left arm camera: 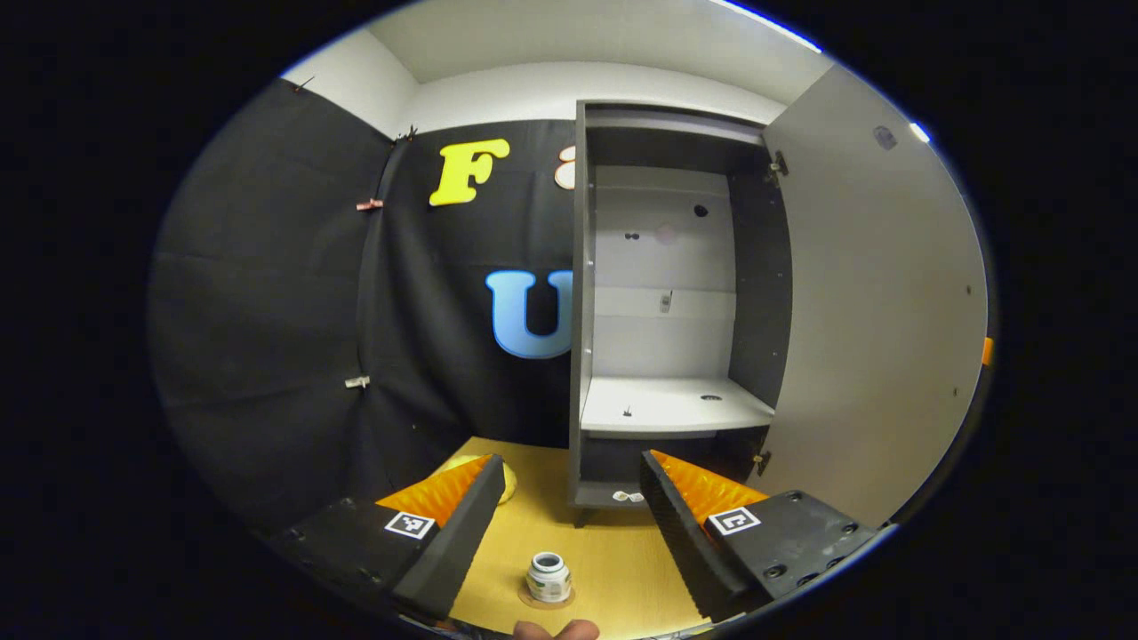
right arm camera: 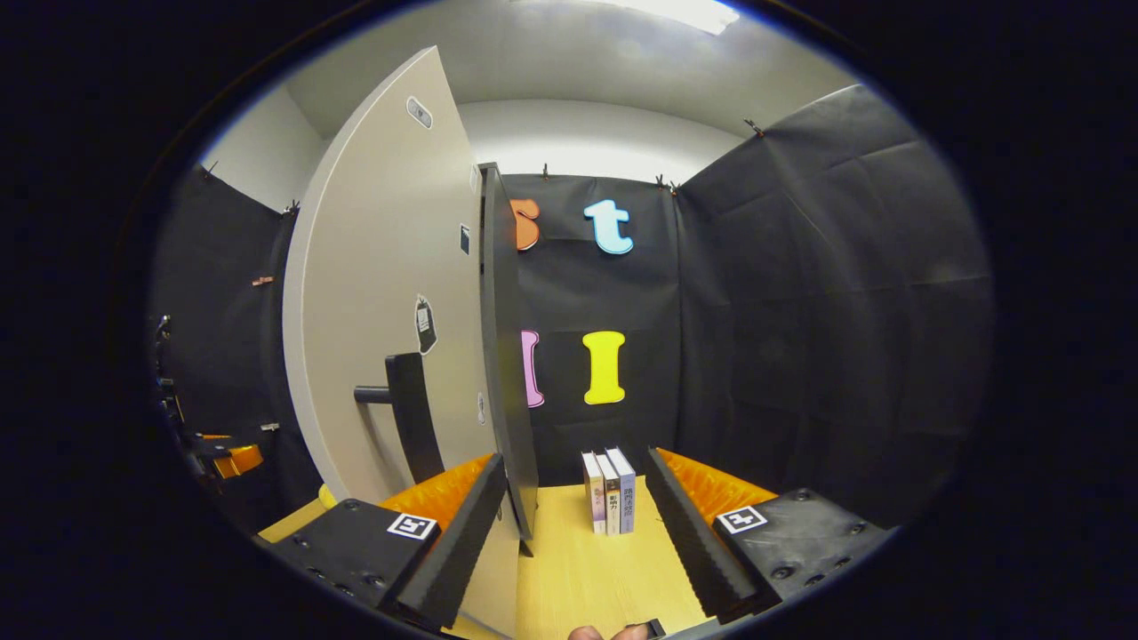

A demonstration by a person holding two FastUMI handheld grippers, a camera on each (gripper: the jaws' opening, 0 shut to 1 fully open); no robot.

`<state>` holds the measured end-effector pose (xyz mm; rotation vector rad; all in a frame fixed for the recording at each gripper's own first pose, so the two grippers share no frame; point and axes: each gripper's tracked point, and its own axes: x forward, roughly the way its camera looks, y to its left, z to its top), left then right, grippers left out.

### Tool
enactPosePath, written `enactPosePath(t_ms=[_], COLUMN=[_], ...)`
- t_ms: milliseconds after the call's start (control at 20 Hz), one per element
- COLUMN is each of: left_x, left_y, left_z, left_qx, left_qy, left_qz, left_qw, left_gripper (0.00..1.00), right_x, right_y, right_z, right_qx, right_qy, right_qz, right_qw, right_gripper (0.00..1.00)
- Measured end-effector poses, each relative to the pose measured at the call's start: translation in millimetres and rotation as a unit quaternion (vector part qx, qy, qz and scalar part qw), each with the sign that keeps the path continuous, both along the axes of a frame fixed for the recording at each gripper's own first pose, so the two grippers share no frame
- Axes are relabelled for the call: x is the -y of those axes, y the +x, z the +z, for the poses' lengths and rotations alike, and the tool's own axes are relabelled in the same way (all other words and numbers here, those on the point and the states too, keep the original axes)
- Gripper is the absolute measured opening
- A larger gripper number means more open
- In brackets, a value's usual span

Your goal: Open the cabinet door with the right hand, grasp the bottle in the cabinet with the left hand and place it on the coaster, then close the cabinet door with the right hand.

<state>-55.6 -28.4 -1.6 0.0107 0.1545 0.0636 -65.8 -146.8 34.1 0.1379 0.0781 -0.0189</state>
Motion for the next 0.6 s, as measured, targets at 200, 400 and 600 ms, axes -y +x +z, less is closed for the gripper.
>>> enactPosePath(t_ms=[200,400,600], left_x=[-2.0,-1.5,-4.4], left_y=[2.4,4.8,7.9], left_z=[11.5,15.8,16.1], left_qx=[0.011,0.013,0.007], left_qy=[0.019,0.01,0.014], left_qz=[-0.005,-0.012,-0.022], left_qw=[1.0,1.0,1.0], left_gripper=[0.96,0.98,0.98], right_x=[-9.1,-27.6,-50.1], right_y=[-5.1,-5.5,-10.5], right_z=[-3.6,-5.1,-4.3], right_qx=[-0.006,-0.012,-0.015], right_qy=[-0.013,0.004,0.016], right_qz=[-0.012,-0.006,0.001], right_qw=[1.0,1.0,1.0], right_gripper=[0.96,0.95,0.95])
